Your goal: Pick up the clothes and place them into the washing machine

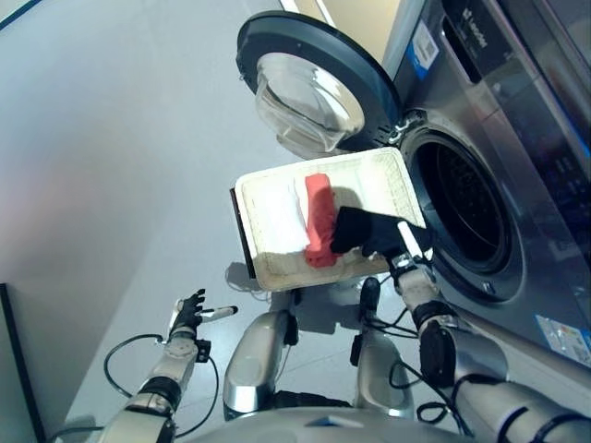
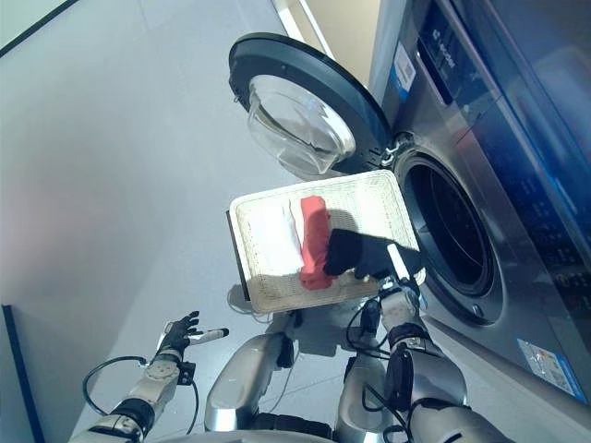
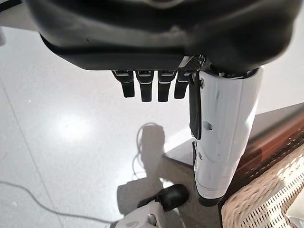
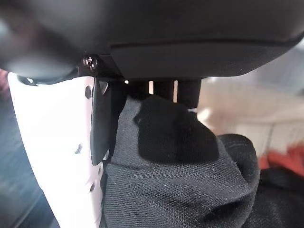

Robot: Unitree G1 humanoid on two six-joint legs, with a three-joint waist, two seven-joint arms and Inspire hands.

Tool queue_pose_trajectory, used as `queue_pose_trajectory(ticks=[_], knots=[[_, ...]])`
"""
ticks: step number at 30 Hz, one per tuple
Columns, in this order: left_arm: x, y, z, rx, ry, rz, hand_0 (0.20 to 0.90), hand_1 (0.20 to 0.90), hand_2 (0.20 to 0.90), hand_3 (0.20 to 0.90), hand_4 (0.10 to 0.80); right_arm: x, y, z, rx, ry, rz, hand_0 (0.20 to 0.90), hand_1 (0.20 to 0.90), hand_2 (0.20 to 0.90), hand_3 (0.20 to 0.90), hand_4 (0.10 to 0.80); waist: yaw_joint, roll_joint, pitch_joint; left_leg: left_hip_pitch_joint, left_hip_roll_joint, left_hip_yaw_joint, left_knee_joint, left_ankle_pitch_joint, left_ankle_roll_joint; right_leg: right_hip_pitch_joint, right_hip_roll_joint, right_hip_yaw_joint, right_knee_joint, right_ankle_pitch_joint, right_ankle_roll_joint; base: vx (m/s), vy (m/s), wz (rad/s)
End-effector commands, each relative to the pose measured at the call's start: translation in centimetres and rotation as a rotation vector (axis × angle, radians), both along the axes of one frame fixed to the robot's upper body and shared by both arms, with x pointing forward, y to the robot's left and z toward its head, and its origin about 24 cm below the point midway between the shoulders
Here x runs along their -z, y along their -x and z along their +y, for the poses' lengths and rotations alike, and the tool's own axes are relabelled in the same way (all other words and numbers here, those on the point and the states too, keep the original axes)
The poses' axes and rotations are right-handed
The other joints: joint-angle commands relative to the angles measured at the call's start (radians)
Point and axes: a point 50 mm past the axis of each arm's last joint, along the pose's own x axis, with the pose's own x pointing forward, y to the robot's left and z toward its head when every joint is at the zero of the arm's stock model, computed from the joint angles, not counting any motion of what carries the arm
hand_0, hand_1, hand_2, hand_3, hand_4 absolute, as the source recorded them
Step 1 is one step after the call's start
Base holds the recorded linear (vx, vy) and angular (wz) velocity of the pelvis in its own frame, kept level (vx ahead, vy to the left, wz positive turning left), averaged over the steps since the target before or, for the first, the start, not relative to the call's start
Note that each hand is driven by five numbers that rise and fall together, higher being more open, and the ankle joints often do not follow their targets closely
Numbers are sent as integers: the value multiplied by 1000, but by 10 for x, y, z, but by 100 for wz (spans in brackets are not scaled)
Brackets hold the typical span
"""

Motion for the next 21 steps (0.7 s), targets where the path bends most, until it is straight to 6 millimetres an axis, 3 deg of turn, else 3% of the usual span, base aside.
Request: queue_pose_trajectory(ticks=[1, 13, 16, 20, 21], knots=[[8, 8, -10, 24, 1, 41, 900, 900, 900, 900, 800, -41, -20, -23, 104, 15, -185, 200, 200, 200, 200, 300, -7, 143, -18, 31, 84, -91, 69, -11, -154, 89, -95, 12, -2, -46, -14, 0, 0, 0], [13, 14, -17, 45, 18, 57, 900, 900, 900, 900, 800, -35, -9, -38, 224, -34, -206, 200, 200, 200, 200, 300, -38, 149, -54, 34, 82, -97, 87, -10, -173, 87, -101, 21, -2, -41, -13, 10, 0, -4], [14, 15, -20, 54, 29, 62, 900, 900, 900, 900, 800, -40, -8, -46, 267, -43, -225, 200, 200, 200, 200, 300, -49, 172, -63, 36, 76, -98, 88, -12, -179, 83, -111, 22, -2, -44, -9, 30, 41, -2], [16, 18, -29, 87, 50, 75, 900, 900, 900, 900, 800, -62, -17, -53, 305, -43, -304, 200, 200, 200, 200, 300, -73, 246, -61, 41, 68, -95, 87, -9, -179, 68, -129, 19, -2, -47, -4, 24, 65, -2], [16, 18, -29, 88, 51, 74, 900, 900, 900, 900, 800, -63, -17, -54, 306, -41, -305, 200, 200, 200, 200, 300, -73, 248, -60, 41, 68, -95, 87, -9, -178, 68, -129, 19, -2, -47, -4, 33, 102, -9]])
